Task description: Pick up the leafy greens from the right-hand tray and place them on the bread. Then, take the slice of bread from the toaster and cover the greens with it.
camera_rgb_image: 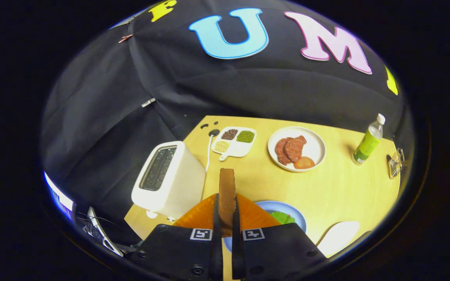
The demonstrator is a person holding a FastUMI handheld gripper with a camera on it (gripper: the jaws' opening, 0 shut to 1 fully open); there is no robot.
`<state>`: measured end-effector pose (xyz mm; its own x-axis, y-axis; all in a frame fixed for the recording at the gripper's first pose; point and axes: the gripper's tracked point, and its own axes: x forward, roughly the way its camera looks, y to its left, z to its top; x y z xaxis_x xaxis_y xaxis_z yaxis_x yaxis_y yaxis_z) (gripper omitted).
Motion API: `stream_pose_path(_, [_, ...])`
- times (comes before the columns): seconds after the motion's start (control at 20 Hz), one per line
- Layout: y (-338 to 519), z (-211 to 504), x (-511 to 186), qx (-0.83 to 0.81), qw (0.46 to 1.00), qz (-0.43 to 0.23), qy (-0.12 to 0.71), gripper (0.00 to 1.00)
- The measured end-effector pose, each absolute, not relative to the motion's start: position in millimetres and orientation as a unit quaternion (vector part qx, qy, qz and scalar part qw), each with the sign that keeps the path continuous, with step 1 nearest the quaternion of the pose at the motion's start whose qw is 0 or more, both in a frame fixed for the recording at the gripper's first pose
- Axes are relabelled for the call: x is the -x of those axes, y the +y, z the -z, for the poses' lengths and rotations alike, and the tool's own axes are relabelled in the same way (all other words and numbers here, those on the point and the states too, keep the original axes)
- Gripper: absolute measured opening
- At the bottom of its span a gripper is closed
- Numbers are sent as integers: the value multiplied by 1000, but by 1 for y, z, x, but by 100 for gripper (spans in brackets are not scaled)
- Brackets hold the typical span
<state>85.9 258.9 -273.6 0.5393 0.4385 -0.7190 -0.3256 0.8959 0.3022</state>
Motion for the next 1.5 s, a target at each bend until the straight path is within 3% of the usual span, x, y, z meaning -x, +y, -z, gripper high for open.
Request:
stream_pose_path(0.8, [209,356,-57,-109,841,-185,496,14])
stream_pose_path(1.0, [194,362,-54,-103,844,-164,501,18])
stream_pose_path(1.5, [147,325,-57,-76,878,-133,454,94])
